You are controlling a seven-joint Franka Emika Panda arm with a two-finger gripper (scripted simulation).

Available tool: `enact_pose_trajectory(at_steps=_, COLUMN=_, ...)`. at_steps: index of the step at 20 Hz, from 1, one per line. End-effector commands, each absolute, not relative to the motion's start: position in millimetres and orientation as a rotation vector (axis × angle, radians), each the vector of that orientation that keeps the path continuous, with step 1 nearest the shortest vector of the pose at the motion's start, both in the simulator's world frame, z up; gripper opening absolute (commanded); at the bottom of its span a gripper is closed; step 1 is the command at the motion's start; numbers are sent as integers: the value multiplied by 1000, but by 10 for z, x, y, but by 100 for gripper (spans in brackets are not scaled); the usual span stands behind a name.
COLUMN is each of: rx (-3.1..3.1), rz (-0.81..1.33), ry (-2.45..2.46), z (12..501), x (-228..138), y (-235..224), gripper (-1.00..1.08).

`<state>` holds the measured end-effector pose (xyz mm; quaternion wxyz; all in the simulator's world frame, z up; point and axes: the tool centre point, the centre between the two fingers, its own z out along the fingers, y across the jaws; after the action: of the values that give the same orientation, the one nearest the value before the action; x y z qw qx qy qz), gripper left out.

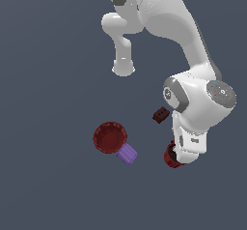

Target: Pick up a designated object from a clutter of objects.

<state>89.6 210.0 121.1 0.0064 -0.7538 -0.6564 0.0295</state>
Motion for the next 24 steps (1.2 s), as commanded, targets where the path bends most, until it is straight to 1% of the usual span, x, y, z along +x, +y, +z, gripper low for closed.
enact_pose_trajectory(at_steps=1, rx=-2303, rz=87, ry=-2107, z=1137, x=904, y=2182, gripper=68)
enact_pose_trajectory(at_steps=7, rx=-2230, rz=80, ry=-2173, z=1036, x=907, y=2292, gripper=68)
enact_pose_trajectory(at_steps=13, rx=-2227, rz=80, ry=-2176, z=1008, x=903, y=2297, gripper=68)
enact_pose_trajectory(at_steps=19, rx=-2221, rz=79, ry=-2180, z=769, x=886, y=2300, gripper=68)
enact_pose_trajectory(at_steps=22, rx=-2221, rz=79, ry=-2181, z=724, x=883, y=2299, gripper=68)
enact_pose_trajectory(at_steps=23, rx=-2221, rz=79, ry=-2181, z=724, x=883, y=2299, gripper=-100)
enact_pose_trajectory(at_steps=24, rx=-2221, rz=79, ry=-2181, z=724, x=883, y=2299, gripper=-100)
